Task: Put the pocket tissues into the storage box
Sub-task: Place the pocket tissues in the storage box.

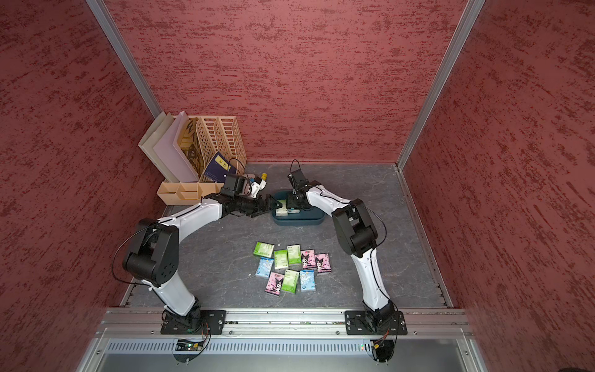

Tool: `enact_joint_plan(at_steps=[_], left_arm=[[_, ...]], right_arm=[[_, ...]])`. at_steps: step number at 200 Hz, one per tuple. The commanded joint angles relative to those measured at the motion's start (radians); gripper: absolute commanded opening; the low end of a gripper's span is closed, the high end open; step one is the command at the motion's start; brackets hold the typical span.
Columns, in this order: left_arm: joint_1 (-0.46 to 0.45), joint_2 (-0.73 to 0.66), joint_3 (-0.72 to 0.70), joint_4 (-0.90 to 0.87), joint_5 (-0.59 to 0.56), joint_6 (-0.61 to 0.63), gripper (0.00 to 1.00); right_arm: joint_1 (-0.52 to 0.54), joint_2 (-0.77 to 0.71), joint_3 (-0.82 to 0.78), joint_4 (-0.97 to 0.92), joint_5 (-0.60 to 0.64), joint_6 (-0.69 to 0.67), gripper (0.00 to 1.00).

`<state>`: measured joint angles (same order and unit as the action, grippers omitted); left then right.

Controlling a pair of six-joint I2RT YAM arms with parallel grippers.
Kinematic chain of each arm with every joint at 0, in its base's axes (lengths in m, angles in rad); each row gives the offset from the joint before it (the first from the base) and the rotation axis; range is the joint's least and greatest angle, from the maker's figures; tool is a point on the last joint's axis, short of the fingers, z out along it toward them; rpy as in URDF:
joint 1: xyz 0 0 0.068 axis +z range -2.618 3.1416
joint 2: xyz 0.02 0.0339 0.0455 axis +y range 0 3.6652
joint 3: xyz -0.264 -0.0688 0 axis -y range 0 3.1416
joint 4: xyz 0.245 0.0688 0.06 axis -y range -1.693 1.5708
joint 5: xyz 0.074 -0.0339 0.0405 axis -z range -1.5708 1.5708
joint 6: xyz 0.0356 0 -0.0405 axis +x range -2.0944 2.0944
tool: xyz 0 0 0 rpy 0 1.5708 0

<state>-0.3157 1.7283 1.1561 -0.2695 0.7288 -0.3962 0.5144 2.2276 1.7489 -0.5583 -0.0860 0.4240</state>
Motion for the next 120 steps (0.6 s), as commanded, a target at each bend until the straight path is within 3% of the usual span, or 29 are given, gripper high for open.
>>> enact_joint_plan(at_steps=[1,27,51,82,97,120], left_arm=[[0.018,-0.043,-0.025,0.001,-0.022,-0.006,1.00],[0.058,-0.105,-0.032,-0.094,-0.081,0.023,1.00],[0.068,-0.173,0.055,-0.393,-0.271,0.160,1.00],[-0.002,-0.250,0.136,-0.682,-0.514,0.338,1.00],[-0.055,-0.292,0.119,-0.721,-0.555,0.460,1.00],[-0.100,-0.367,0.024,-0.614,-0.594,0.620,1.00]], right_arm=[[-0.009,-0.050,-0.020,0.045,-0.023,0.020,0.63],[-0.019,-0.125,-0.054,0.064,-0.003,-0.002,0.65],[-0.025,-0.203,-0.075,0.044,0.041,-0.059,0.67],[-0.039,-0.291,-0.133,0.034,0.061,-0.132,0.70],[-0.047,-0.329,-0.173,0.044,0.056,-0.154,0.70],[-0.058,-0.378,-0.248,0.071,0.045,-0.175,0.71]])
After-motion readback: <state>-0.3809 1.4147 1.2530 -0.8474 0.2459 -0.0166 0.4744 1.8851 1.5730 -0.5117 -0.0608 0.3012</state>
